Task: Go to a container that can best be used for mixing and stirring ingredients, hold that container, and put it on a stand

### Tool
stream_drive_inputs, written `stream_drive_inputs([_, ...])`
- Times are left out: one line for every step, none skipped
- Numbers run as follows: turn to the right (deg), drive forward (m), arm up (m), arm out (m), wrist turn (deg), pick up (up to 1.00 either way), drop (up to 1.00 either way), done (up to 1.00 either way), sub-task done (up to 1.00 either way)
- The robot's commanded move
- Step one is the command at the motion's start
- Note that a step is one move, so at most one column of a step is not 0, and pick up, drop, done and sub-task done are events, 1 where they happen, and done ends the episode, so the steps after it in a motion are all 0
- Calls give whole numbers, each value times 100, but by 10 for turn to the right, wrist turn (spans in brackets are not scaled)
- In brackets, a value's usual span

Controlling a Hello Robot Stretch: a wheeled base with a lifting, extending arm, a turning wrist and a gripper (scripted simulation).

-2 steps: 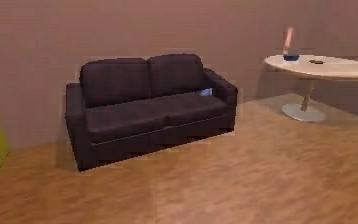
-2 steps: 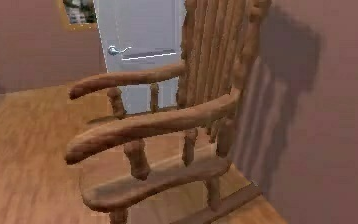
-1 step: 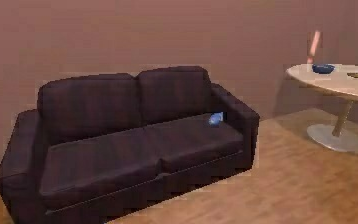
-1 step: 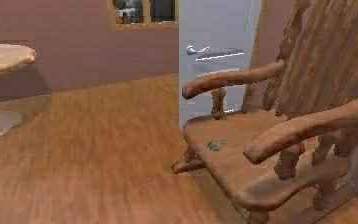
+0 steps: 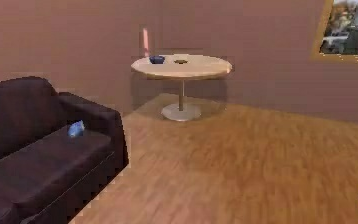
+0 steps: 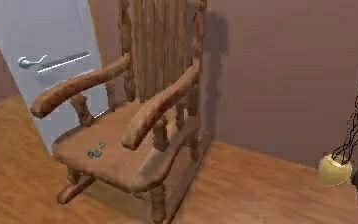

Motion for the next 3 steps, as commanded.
stream_drive_inputs([0, 100, 0, 0, 0, 0, 0, 0, 0])
stream_drive_inputs([60, 0, 0, 0, 0, 0, 0, 0, 0])
stream_drive_inputs([0, 80, 0, 0, 0, 0, 0, 0, 0])
